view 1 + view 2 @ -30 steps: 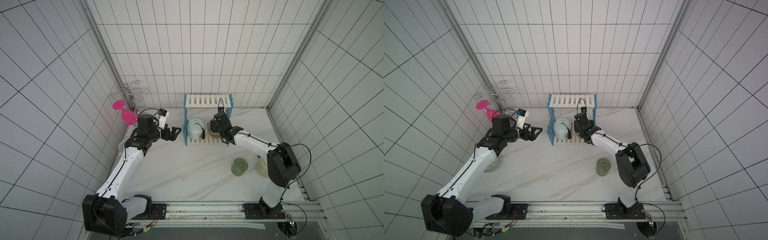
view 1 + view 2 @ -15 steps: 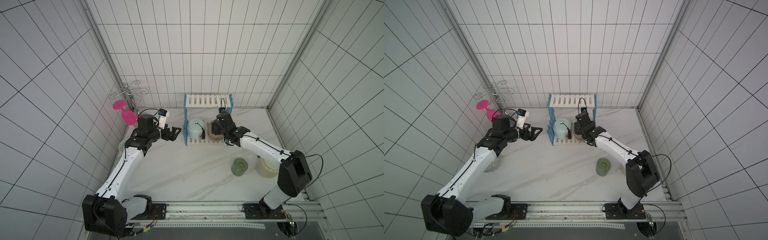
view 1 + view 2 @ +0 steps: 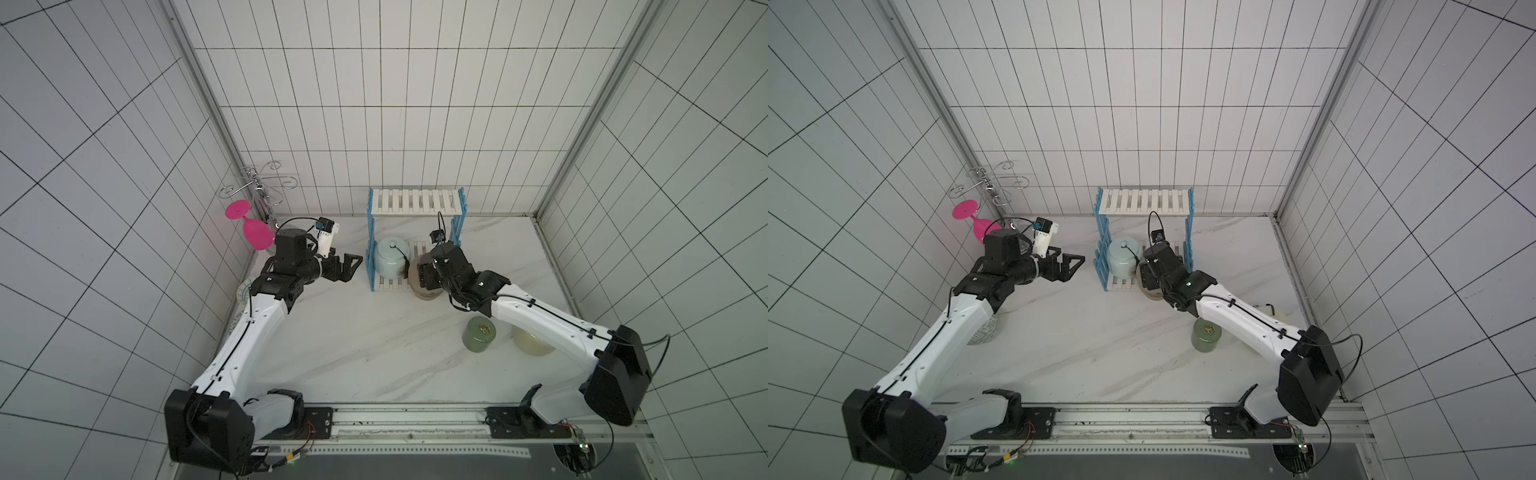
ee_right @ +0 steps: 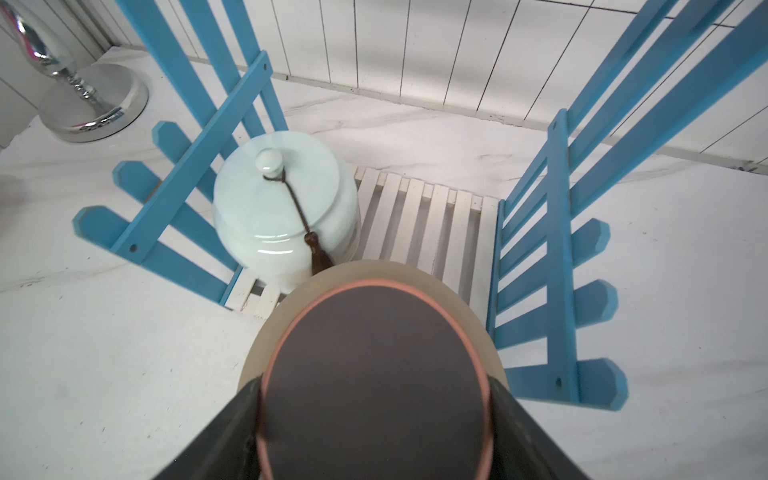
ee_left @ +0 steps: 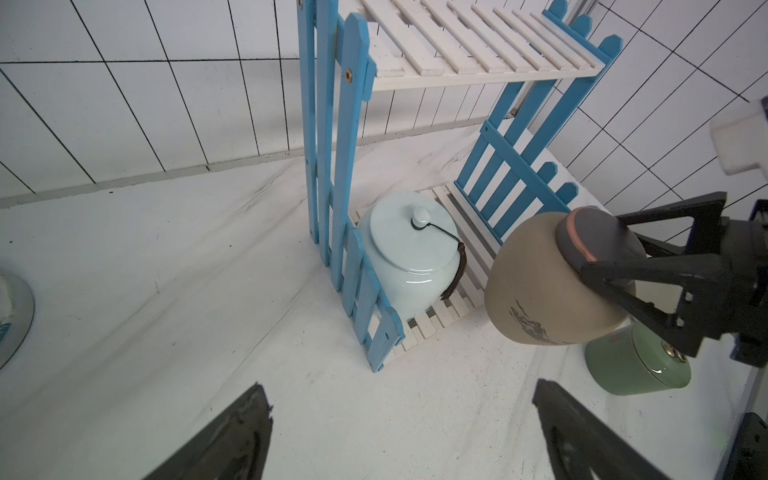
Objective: Remove the tea canisters from the shelf
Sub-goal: Pick up the tea canister from the shelf.
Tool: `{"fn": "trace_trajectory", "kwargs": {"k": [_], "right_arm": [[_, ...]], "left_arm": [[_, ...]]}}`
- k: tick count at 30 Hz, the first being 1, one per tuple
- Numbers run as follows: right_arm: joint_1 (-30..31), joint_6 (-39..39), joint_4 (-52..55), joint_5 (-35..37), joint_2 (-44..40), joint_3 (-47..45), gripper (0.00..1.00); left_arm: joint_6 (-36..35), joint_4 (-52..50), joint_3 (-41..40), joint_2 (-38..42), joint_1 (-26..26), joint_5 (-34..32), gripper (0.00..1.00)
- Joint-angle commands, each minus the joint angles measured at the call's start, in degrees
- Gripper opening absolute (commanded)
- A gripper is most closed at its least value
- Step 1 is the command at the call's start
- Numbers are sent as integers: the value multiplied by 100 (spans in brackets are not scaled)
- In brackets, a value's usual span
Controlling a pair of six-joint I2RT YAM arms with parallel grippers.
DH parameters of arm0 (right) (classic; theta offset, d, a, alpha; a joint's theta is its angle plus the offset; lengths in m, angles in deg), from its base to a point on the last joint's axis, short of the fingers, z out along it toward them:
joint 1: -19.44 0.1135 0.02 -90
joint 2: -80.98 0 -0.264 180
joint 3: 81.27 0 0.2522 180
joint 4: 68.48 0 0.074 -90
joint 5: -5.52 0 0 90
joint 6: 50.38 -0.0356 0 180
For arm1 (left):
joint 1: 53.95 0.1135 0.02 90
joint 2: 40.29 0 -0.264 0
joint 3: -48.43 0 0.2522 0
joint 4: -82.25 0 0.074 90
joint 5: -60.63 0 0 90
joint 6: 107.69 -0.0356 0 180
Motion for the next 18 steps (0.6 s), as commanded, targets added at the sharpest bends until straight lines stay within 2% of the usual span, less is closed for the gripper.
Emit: {"fn": "trace_trajectory", "kwargs": {"k": [1, 18], "right_arm": [[218, 70, -417, 227, -478, -166, 43], [963, 179, -593, 173, -1482, -1503, 42]], "left_arm": [[-95, 80, -44, -27, 15, 5, 99], [-86, 63, -35, -47, 43, 12, 99]]}}
